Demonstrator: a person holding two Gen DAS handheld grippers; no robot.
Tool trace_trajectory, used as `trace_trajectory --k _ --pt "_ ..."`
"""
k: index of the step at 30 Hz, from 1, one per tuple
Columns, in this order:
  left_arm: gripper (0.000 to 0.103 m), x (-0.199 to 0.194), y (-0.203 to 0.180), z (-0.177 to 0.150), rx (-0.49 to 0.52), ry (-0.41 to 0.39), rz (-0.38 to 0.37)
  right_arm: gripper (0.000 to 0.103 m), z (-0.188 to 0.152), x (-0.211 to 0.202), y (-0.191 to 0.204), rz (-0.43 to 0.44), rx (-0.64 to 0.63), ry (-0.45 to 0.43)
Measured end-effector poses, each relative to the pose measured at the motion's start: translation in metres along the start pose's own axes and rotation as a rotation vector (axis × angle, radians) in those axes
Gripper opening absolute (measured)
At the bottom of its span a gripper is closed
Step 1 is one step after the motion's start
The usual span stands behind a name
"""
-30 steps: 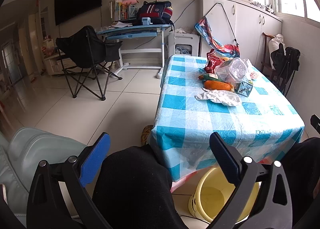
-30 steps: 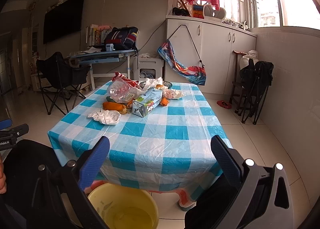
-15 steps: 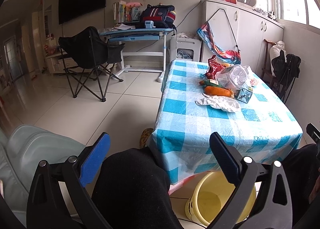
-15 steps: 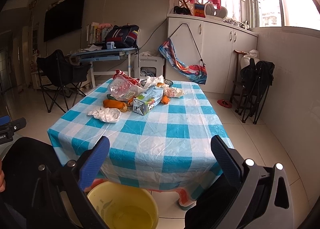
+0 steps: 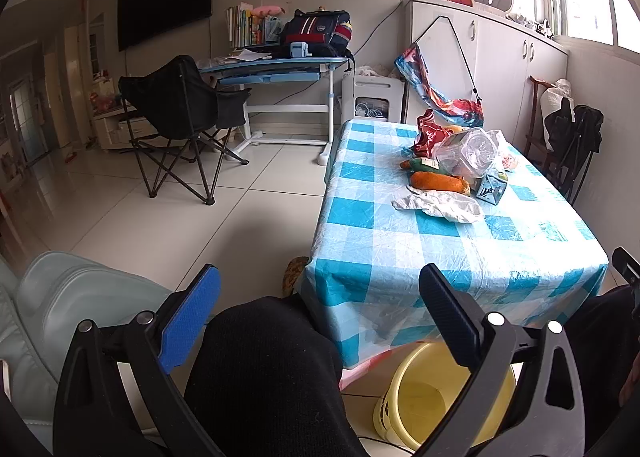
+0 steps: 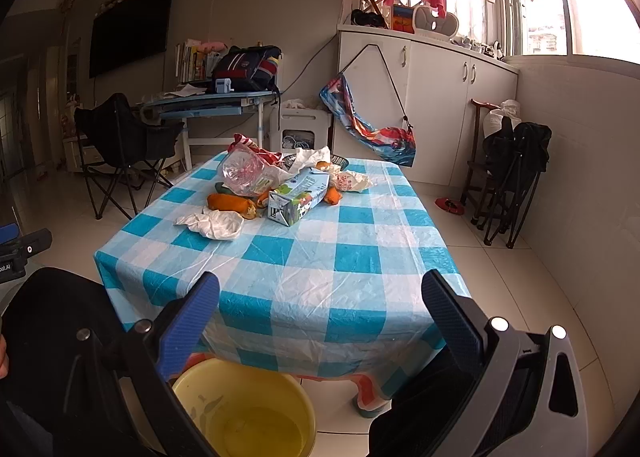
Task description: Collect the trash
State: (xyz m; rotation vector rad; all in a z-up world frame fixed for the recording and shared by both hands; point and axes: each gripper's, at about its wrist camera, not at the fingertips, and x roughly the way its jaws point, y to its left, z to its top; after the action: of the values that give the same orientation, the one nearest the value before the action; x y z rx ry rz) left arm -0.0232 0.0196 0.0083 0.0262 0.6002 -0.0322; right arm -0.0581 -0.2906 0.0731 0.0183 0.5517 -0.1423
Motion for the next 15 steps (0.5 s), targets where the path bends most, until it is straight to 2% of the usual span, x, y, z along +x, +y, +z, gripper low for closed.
trace_trajectory --k 15 --pt "0.096 0.0004 -0.0023 -0.0002 0.010 0.000 0.014 0.097 0.0014 0.0002 0.0018 0.000 -0.006 0.006"
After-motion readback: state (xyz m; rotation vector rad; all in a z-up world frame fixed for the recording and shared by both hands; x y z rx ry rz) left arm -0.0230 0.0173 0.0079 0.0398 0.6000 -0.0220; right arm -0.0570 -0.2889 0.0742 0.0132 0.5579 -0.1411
